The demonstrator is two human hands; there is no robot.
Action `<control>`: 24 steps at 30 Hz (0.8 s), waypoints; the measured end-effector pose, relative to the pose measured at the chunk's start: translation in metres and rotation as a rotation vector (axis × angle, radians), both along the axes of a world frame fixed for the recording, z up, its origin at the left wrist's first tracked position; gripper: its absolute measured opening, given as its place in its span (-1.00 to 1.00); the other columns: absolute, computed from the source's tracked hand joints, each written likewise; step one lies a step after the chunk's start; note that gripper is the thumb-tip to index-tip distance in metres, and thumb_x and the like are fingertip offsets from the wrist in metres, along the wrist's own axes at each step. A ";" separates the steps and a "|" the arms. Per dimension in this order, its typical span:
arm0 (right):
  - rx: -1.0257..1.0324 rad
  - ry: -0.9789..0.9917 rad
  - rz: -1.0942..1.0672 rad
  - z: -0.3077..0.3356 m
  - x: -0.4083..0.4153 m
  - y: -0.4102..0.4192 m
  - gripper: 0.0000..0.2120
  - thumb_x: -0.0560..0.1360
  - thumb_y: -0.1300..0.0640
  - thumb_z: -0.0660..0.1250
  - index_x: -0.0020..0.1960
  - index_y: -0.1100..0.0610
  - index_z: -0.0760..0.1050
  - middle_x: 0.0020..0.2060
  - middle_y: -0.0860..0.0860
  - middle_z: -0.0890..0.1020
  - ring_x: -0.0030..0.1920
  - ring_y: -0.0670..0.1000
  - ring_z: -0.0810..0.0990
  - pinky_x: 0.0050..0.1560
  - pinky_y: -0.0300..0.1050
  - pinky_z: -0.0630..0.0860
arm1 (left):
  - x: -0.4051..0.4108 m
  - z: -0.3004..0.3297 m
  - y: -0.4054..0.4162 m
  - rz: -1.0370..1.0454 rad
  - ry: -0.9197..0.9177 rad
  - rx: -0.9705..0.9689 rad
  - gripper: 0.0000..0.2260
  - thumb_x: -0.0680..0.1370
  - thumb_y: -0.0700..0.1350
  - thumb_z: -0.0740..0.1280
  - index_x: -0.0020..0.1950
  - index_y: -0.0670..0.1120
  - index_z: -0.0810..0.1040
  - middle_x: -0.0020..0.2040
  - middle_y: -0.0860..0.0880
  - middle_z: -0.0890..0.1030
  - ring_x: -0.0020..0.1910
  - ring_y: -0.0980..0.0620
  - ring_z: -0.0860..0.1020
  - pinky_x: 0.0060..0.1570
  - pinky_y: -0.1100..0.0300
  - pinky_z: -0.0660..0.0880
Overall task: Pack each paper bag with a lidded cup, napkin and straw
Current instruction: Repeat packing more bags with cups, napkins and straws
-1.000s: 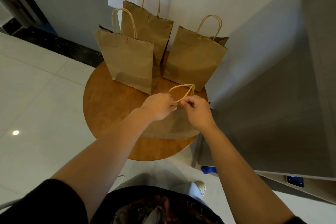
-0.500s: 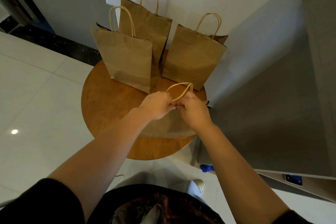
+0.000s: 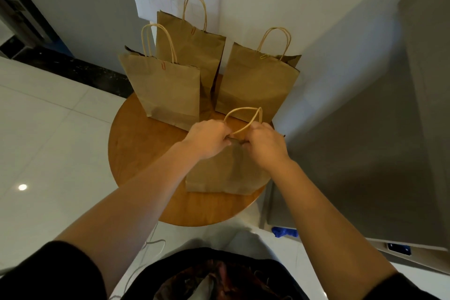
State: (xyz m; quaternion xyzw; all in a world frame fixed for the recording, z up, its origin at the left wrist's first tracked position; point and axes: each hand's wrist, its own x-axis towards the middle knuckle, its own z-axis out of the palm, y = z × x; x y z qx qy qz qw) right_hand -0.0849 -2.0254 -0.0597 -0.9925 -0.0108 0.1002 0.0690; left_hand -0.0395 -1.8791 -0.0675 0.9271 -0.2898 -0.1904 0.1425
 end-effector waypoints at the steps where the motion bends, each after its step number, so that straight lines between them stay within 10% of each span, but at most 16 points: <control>1: 0.008 -0.011 -0.021 0.004 0.005 -0.002 -0.79 0.57 0.13 0.23 0.17 0.15 0.49 0.10 0.07 0.51 0.10 0.07 0.46 -0.04 -0.04 0.51 | 0.006 0.002 -0.003 0.005 -0.017 -0.002 -0.82 0.60 -0.03 0.21 0.09 -0.03 0.57 0.03 -0.03 0.54 0.03 -0.04 0.52 0.04 0.04 0.49; 24: 0.142 -0.101 -0.154 -0.011 0.097 -0.048 -0.75 0.58 0.20 0.15 0.21 0.12 0.48 0.19 0.06 0.46 0.18 0.09 0.38 -0.08 -0.10 0.37 | 0.109 0.003 -0.071 0.124 -0.112 0.005 -0.82 0.60 -0.20 0.16 0.06 -0.11 0.55 -0.03 -0.07 0.51 -0.03 -0.07 0.51 -0.02 0.04 0.45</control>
